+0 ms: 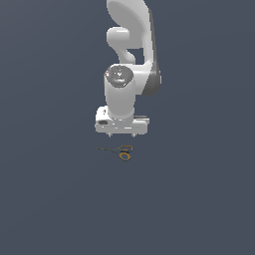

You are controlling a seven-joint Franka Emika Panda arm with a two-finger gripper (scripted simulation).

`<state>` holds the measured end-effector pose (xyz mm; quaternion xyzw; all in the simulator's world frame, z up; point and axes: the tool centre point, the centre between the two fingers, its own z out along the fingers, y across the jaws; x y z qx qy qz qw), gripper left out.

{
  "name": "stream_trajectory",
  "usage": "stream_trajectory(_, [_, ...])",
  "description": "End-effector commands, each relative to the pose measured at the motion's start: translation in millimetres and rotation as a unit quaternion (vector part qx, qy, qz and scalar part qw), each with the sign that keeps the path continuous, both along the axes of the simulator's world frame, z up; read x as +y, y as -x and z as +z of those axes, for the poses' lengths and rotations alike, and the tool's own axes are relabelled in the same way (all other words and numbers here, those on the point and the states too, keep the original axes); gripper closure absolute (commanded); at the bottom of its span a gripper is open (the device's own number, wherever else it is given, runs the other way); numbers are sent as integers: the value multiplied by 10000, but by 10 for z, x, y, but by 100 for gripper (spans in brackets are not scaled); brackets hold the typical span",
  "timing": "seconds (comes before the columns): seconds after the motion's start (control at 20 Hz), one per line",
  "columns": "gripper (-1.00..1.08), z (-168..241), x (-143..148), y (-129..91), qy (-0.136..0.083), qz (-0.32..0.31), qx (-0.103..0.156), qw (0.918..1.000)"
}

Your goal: Pick up the object and move it to a goal position.

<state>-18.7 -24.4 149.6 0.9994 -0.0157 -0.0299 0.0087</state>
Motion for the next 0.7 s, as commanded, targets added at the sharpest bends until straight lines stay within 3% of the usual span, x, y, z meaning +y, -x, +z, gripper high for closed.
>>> stream_trajectory(0.0, [-92,0,0,0,0,0,0,10000])
stream_trajectory(0.65, [-92,181,-132,-50,91,126,-80,9998])
